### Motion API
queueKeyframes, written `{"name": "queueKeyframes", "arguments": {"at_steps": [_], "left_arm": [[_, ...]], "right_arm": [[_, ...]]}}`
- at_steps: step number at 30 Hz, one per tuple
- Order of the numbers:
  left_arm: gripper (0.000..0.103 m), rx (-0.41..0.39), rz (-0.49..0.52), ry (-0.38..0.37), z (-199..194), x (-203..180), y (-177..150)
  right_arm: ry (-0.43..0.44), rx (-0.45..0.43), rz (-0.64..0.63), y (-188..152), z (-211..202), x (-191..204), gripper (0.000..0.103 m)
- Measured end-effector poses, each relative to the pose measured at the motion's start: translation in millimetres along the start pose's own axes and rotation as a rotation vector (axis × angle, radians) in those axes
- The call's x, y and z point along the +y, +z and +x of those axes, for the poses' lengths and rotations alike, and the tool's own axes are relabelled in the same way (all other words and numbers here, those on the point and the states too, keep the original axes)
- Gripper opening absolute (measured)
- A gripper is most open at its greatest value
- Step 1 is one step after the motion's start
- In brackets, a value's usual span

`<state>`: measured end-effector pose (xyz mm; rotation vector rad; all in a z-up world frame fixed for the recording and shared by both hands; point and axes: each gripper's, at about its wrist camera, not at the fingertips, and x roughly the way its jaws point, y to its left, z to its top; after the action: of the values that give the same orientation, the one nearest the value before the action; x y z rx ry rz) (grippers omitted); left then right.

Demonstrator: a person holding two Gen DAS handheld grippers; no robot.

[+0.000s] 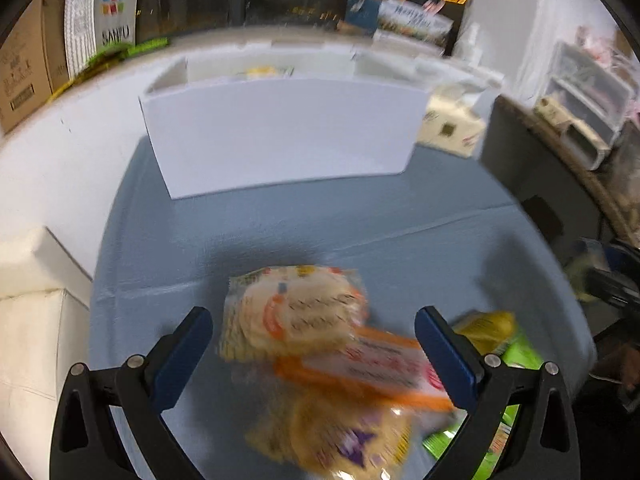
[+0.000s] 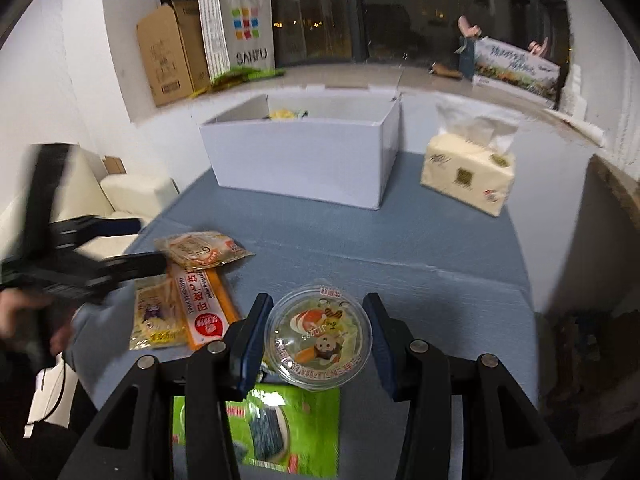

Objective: Organize snacks
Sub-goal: 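Grasp the cartoon jelly cup with the right gripper while the left gripper grasps the round bread bag, then lower the jelly cup and bread bag into the white box and open both grippers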

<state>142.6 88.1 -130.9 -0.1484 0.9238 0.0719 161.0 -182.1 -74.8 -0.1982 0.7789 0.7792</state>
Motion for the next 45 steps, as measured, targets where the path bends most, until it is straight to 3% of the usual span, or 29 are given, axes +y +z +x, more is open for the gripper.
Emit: {"name": "queueKeyframes", "arguments": {"at_steps": [6, 8, 10, 16, 22, 25, 30, 38, 45], "left_arm": [[0.101, 0.094, -0.038, 0.007, 35.1, 7.5, 12.2], [0.081, 0.11, -0.029, -0.007, 39.7, 5.8, 12.1], [0.08, 0.106, -0.035, -0.022, 38.6, 5.2, 10.4], [0.078, -0.032, -0.001, -0.057, -5.8, -1.1, 5.7], [0.078, -0.237, 0.001, -0.074, -70.6, -1.8, 24.5], [0.078, -0.321, -0.006, -0.072, -90.3, 7.4, 49.4], [0.078, -0.384, -0.008, -0.075, -98.5, 24.6, 100.6], [0.078, -0.334, -0.116, -0.107, -42.2, 70.8, 194.8], [0.079, -0.259, -0.155, -0.075, 6.8, 90.9, 217.6]], "right_arm": [[-0.01, -0.035, 0.019, -13.1, -29.0, -11.4, 0.051], [-0.009, -0.038, 0.03, -17.1, -32.8, -14.8, 0.051], [-0.009, -0.036, 0.037, -20.4, -33.1, -16.2, 0.051], [0.006, -0.029, 0.028, -21.9, -27.8, -11.4, 0.051], [0.017, -0.039, 0.01, -9.4, -17.5, -5.2, 0.051], [0.036, -0.071, 0.009, 13.0, -12.1, -4.4, 0.051], [0.058, -0.153, 0.022, 75.2, 0.6, -8.0, 0.051], [0.058, -0.163, 0.059, 182.1, 61.6, -17.3, 0.051], [0.033, -0.092, 0.066, 235.2, 116.8, -25.0, 0.051]]}}
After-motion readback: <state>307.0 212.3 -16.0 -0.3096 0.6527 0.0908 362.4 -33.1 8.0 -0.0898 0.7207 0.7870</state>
